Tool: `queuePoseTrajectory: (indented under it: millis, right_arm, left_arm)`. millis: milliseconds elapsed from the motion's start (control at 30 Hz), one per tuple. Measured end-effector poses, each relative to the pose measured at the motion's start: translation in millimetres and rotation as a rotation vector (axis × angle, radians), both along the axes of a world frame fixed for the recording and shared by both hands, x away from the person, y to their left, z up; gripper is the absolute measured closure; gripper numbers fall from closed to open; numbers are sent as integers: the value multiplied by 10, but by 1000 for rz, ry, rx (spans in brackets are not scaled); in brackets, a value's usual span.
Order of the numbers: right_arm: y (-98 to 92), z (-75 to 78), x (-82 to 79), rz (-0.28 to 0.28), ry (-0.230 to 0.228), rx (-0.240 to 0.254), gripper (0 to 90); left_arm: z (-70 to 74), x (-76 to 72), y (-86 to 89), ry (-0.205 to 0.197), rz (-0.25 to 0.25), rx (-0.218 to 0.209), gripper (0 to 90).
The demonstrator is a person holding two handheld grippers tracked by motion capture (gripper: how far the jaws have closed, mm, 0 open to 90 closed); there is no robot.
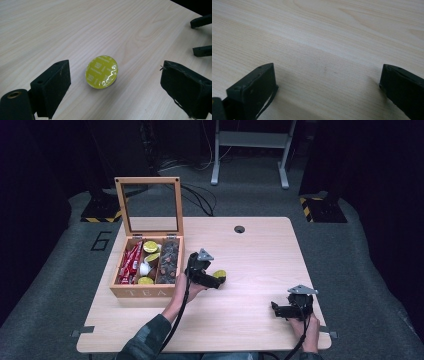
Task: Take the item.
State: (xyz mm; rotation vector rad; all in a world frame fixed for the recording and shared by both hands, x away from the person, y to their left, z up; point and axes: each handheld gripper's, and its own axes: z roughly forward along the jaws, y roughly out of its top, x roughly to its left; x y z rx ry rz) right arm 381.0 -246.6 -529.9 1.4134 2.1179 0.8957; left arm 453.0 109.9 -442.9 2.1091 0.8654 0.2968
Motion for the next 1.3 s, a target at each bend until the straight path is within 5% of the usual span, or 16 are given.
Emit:
queuePoseTrajectory:
  millis: [467, 1300]
  right_arm:
    - [2, 1, -2, 0, 2, 3, 0]
    - [2, -2, -1, 0, -2, 0, 0]
  left_arm:
    - [190, -249, 316, -34, -9, 2, 68]
    - [204, -725, 1252, -78, 115, -19, 56]
